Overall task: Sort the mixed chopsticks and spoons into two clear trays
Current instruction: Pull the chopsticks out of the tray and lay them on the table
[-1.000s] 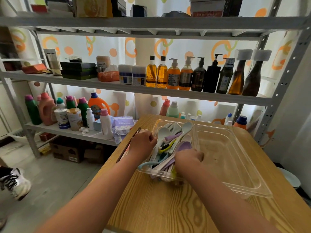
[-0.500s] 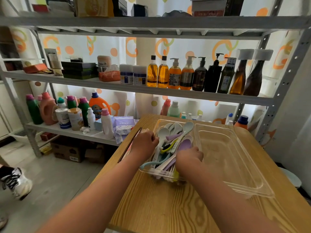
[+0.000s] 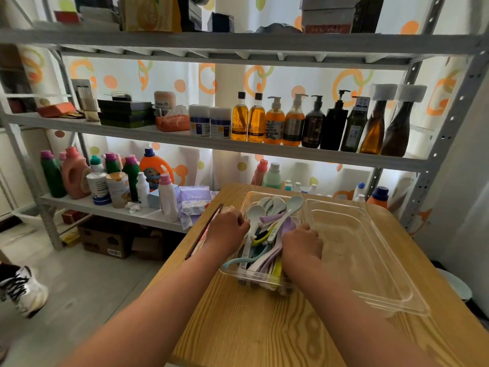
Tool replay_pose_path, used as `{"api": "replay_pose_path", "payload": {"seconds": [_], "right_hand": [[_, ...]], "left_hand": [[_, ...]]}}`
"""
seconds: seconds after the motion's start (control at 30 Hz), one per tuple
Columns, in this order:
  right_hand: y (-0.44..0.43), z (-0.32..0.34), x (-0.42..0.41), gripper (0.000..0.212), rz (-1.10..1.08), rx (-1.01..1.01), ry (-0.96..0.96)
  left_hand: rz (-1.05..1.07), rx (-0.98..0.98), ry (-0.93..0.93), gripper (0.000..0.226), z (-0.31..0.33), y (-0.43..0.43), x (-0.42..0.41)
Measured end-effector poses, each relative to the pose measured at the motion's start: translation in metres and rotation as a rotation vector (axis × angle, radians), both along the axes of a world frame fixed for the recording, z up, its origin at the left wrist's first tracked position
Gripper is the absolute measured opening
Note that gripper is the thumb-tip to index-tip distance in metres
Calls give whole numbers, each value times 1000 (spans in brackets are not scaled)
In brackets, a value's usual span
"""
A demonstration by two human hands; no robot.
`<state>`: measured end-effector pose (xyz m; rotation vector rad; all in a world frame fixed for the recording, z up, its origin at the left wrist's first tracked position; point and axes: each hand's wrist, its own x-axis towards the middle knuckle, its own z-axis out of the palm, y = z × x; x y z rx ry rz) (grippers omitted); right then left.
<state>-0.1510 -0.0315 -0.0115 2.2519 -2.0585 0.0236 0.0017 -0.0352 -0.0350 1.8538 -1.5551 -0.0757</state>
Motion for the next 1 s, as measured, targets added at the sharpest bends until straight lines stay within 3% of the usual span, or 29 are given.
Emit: {"api": "replay_pose_path", "payload": {"seconds": [0.3,0.5,0.73,0.9,1.0], "right_hand": [[-3,23,-16,28,71,-106,-124],[-11,39,-28,20,84,-191,-408],[-5,49,-31,13,200,-516,-761],[6,51,-24,14,365,-696,-880],[10,49,-19,13,489,-752,-882]], "left_hand": [[0,18,25,24,0,-2,2],[0,20,33,24,0,-3,2],[-54,95,2,27,5,-3,8],[-88,129,30,43,22,-1,7],[-107,83,142,45,32,0,2]]}}
